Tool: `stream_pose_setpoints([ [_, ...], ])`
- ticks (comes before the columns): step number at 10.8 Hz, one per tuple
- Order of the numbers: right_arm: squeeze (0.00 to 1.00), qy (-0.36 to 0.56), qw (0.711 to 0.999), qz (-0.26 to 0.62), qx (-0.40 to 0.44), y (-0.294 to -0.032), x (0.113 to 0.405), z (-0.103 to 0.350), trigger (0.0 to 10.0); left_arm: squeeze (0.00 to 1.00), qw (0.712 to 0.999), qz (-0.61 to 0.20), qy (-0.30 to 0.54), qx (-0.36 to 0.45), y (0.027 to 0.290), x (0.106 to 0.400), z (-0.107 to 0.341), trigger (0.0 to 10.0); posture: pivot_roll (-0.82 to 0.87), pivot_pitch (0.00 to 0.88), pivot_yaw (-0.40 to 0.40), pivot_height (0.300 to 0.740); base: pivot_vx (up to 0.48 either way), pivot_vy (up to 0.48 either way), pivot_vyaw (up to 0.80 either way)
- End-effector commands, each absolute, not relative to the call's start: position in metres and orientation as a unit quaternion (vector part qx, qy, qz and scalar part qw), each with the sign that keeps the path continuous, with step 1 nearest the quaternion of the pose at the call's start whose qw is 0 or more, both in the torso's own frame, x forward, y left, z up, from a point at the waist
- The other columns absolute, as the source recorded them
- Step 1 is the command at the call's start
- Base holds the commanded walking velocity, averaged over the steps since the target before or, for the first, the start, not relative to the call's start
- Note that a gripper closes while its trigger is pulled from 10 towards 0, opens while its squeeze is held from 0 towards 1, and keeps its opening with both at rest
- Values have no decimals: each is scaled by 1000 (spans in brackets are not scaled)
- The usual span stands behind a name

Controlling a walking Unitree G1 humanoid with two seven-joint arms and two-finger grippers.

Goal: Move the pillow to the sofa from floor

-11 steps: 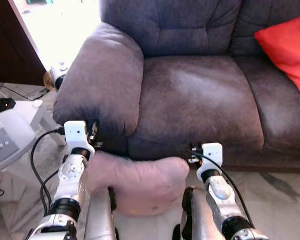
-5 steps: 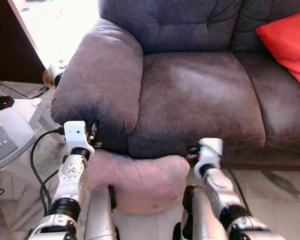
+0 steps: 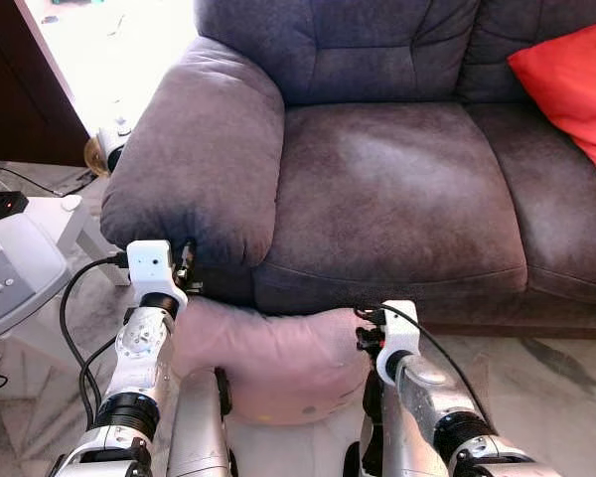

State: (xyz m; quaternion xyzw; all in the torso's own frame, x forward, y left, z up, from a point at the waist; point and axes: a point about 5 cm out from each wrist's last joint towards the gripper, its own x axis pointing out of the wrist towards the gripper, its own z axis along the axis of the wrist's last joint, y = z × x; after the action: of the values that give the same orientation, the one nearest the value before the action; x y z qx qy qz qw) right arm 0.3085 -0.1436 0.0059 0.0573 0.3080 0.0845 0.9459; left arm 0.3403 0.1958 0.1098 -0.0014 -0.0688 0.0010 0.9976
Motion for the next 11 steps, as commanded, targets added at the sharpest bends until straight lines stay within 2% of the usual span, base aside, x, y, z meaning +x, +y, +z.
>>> stream_pose_setpoints([
  [1, 0, 318, 942, 80, 66, -145, 305, 2, 10000, 0, 1000, 5, -23, -4, 197, 335, 92, 10000, 159, 182, 5, 503, 0, 0, 0],
  [3, 0, 317, 943, 73, 62, -148, 306, 3, 10000, 0, 999, 38, 5, -10, 207, 323, 79, 10000, 158, 183, 12, 503, 0, 0, 0],
  [4, 0, 311, 947, 61, 53, -154, 307, 4, 10000, 0, 994, 57, -81, -35, 213, 308, 100, 10000, 166, 186, 8, 503, 0, 0, 0],
  [6, 0, 299, 951, 56, 53, -155, 308, 7, 10000, 0, 981, 68, -179, 2, 214, 295, 146, 10000, 176, 183, 3, 503, 0, 0, 0],
  [9, 0, 290, 954, 53, 50, -154, 311, 9, 10000, 0, 988, 59, -141, 31, 208, 259, 136, 10000, 177, 187, 6, 503, 0, 0, 0],
  [11, 0, 292, 954, 49, 46, -156, 309, 7, 10000, 0, 985, 72, -155, 30, 207, 245, 150, 10000, 184, 198, 3, 503, 0, 0, 0],
])
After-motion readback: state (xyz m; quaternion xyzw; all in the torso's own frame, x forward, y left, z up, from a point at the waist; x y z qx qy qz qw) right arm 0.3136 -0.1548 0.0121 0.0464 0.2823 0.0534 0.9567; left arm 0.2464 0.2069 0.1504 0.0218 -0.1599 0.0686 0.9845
